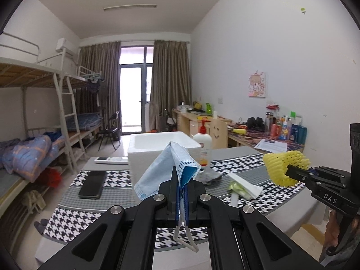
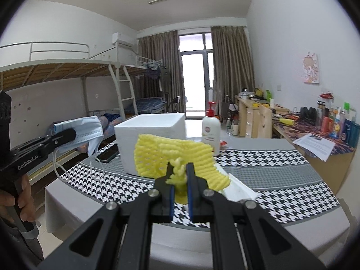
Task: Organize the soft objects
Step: 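Carry the yellow mesh with the right tool over the white foam box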
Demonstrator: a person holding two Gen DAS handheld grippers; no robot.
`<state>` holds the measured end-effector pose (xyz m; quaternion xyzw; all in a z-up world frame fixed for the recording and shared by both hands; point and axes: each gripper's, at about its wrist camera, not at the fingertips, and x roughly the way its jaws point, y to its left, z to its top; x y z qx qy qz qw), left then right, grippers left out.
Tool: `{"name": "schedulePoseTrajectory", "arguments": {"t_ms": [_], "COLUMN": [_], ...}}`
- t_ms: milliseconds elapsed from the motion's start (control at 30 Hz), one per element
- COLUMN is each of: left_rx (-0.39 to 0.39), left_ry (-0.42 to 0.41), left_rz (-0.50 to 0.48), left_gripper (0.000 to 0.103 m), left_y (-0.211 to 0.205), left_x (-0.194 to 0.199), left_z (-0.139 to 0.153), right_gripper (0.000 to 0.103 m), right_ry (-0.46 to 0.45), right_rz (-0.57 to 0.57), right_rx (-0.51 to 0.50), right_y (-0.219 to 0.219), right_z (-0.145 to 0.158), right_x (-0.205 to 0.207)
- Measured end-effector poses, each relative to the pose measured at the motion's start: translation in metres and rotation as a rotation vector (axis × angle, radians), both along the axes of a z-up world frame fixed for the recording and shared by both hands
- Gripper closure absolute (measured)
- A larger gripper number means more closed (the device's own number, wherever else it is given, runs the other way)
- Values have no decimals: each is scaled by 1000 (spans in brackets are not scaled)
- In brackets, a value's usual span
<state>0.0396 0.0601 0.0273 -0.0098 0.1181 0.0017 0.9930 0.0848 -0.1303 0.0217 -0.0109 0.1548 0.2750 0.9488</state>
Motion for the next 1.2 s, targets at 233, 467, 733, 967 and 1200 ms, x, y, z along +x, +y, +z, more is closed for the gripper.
{"name": "schedulePoseTrajectory", "arguments": {"t_ms": [233,467,733,967,1200], "left_rx": [-12,-20,-24,-38,-46], "left_ry": [8,15,24,39,41], "left_rz": [26,40,46,48,70], "left_gripper": [100,100,100,100,100], "left_y": [20,36,47,57,68], "left_x": [0,10,35,59,78], "left_z": [-2,2,12,25,35], "right_gripper": [91,91,91,91,91], "right_ry": [3,-2,-9,-11,-14], "right_rz": [52,76,79,82,82], "right_rx": [-18,-30,-32,-29,-30], "right_y": [24,36,45,53,62], "right_z": [2,10,23,38,49], "right_x": [10,20,38,60,81]}}
